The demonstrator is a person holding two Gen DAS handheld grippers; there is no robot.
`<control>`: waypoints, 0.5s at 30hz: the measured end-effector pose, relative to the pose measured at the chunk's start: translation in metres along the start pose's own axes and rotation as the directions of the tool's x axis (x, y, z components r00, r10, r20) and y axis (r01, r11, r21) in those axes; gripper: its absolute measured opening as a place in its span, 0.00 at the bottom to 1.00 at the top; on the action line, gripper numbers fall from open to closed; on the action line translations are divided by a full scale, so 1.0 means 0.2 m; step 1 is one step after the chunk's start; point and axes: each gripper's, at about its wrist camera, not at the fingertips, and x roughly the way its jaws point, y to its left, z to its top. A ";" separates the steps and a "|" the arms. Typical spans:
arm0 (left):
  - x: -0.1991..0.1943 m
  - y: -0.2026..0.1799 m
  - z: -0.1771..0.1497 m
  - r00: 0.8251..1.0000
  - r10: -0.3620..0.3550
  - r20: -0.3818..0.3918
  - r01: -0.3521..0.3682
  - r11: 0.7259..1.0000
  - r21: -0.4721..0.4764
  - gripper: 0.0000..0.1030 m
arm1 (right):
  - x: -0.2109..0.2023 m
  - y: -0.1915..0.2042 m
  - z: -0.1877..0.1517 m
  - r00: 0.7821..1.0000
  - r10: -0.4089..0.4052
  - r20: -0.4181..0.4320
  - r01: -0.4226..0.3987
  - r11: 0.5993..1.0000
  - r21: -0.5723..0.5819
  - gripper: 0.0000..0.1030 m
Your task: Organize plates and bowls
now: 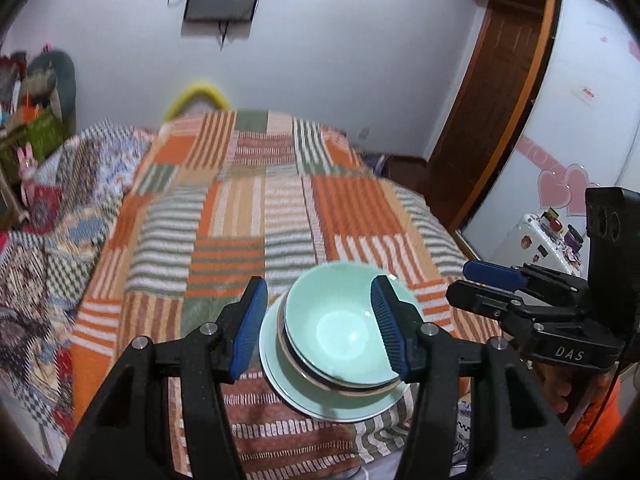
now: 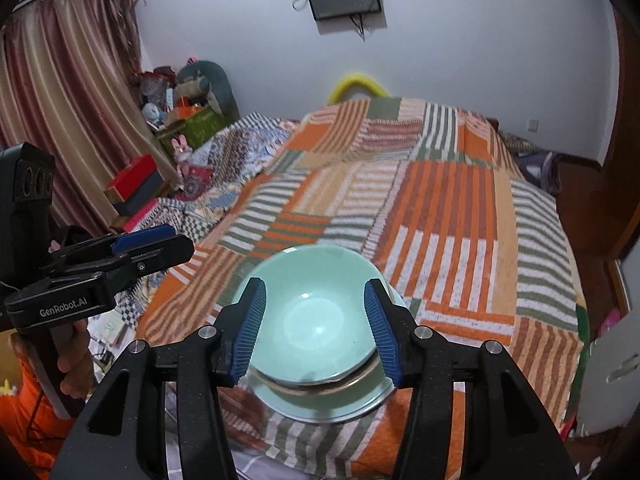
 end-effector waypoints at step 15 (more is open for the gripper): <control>-0.38 -0.13 -0.01 0.980 0.036 0.196 -0.045 0.998 0.042 0.52 | -0.33 0.15 -0.01 0.981 -0.004 0.192 0.014 0.998 -0.053 0.51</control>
